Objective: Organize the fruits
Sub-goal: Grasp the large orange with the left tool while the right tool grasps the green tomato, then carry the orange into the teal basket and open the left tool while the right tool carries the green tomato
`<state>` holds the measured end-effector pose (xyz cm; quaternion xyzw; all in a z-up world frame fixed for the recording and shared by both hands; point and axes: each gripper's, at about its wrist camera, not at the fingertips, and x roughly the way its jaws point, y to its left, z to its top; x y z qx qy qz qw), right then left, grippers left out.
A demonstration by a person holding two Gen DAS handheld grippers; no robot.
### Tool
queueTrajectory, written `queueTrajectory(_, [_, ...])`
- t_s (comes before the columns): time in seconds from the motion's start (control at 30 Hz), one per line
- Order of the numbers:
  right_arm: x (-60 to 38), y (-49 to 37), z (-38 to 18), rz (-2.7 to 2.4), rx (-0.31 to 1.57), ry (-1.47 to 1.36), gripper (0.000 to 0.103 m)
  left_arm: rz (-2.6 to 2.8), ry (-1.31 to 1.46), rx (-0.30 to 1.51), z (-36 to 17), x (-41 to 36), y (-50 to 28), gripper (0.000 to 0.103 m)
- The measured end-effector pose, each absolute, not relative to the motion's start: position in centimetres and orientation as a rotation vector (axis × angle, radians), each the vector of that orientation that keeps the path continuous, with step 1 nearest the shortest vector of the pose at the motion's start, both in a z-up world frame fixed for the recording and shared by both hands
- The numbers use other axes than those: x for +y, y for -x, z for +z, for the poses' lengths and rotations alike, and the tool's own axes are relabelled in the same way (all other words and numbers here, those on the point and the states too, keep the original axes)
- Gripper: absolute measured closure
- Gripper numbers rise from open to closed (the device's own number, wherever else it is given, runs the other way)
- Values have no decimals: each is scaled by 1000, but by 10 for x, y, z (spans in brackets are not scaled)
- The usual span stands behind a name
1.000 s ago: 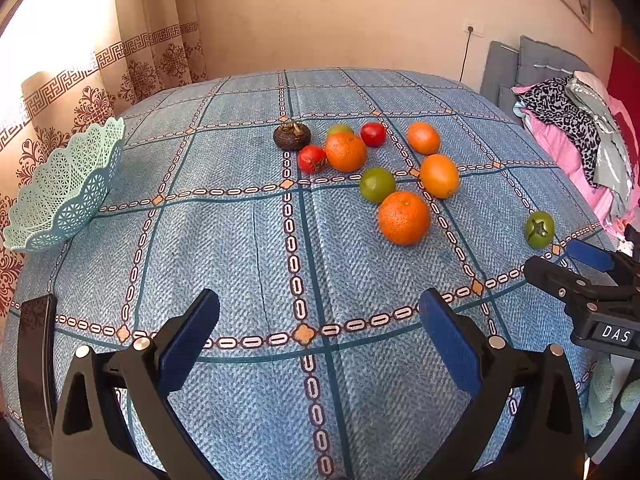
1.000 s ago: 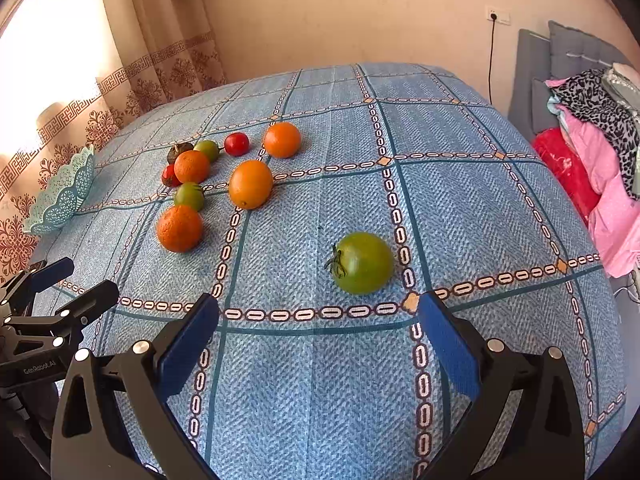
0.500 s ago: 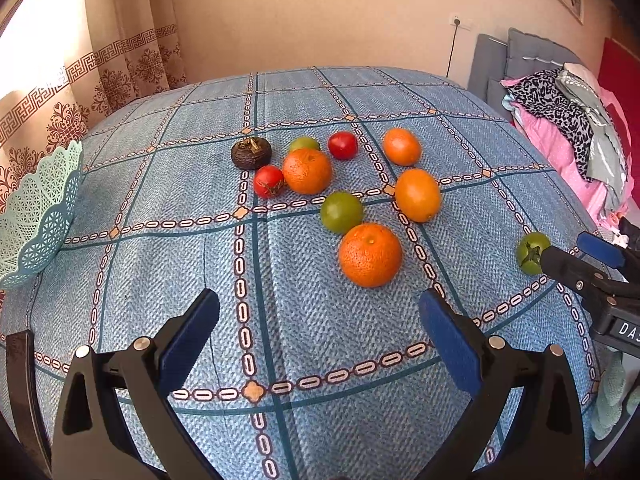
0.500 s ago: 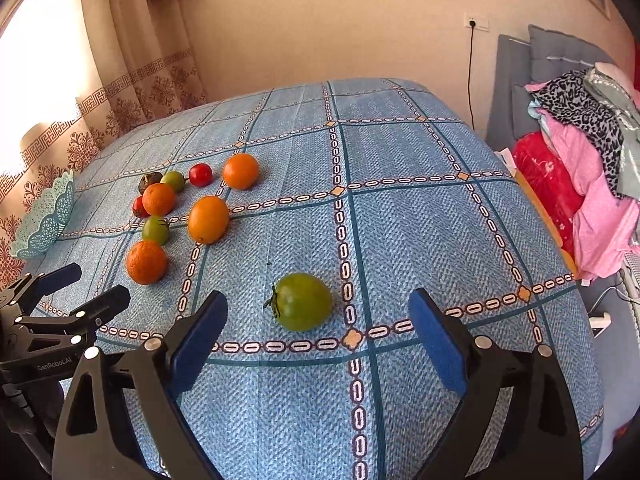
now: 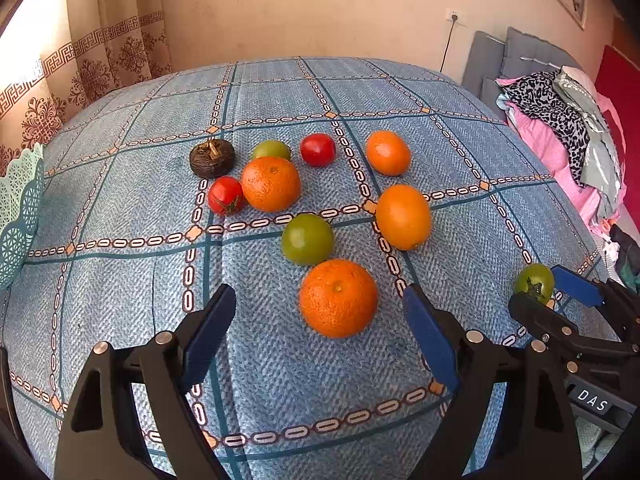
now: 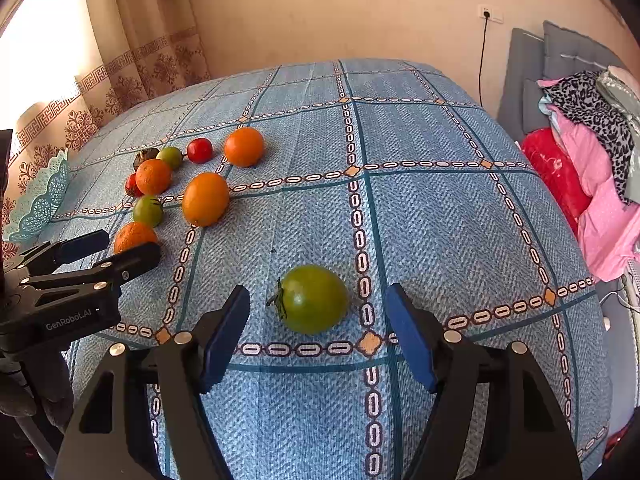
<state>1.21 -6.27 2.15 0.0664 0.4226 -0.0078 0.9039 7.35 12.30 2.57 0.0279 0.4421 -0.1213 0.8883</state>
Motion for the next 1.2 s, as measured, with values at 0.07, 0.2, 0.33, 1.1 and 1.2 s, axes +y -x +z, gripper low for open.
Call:
queueTrajectory(0.07, [-63, -13, 21, -14, 873, -139, 35, -265, -40, 933, 20, 123, -78, 28])
queueTrajectory(0.2, [-61, -15, 19, -11, 878, -139, 47, -269, -56, 913, 16, 119, -79, 39])
queueTrajectory(0.33, [-60, -14, 17, -7, 878, -138, 59, -308, -56, 900, 17, 117, -76, 62])
queueTrajectory(1.1, [-26, 1, 53, 102, 775, -162, 64, -278, 41, 755, 81, 184, -35, 64])
queueTrajectory(1.2, [-7, -4, 66, 141, 753, -147, 64, -222, 44, 711, 96, 210, -32, 64])
